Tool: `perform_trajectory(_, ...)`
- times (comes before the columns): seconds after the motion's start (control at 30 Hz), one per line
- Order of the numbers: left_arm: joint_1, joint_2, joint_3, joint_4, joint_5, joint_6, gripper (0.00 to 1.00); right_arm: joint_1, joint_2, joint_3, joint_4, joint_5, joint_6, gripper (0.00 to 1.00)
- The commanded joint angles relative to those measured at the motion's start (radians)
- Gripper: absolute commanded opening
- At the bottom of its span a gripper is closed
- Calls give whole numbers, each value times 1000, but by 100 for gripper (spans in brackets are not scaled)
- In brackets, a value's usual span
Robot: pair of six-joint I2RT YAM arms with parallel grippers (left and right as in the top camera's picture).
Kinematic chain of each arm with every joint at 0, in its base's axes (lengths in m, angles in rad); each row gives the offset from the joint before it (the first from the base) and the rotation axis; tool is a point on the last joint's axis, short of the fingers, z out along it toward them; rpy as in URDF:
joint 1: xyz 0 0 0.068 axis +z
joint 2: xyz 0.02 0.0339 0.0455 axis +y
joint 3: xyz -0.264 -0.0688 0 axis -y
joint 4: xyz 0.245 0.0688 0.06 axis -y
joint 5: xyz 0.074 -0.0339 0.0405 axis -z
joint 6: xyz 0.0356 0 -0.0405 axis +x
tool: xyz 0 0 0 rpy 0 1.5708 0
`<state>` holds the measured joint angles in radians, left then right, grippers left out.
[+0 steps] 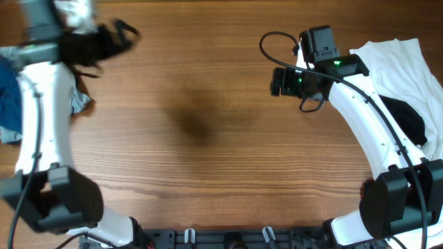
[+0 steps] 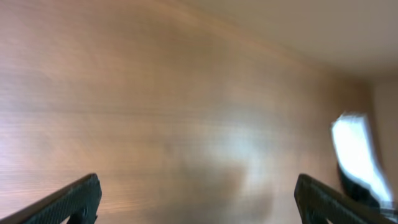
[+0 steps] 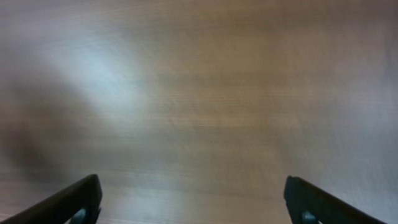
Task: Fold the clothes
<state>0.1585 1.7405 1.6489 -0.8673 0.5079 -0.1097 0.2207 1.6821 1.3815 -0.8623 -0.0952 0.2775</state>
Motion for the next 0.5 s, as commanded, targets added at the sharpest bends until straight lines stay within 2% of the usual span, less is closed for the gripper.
perform_trajectory(0.0,-192,8,-5,-180,-299,27,100,0,-10,17,86,-71,-94,100)
perform_trajectory(0.07,-272,8,-5,-319,-385,27,100,0,-15,18,78,-71,-95,100)
perform_trajectory(0.13,-309,8,-5,-477,-442,26,100,-3,-36,18,-17,-50,-64,99)
perform_trajectory(0.23,-312,-26,-9,-576,-441,24,100,-6,-105,17,-82,-30,13,100)
perform_trajectory(0.33,-312,-151,-47,-547,-439,13,100,-5,-216,3,-119,-12,30,100)
perform_trajectory(0.47,-312,-484,-225,-371,-439,1,100,6,-504,-162,-23,12,74,100)
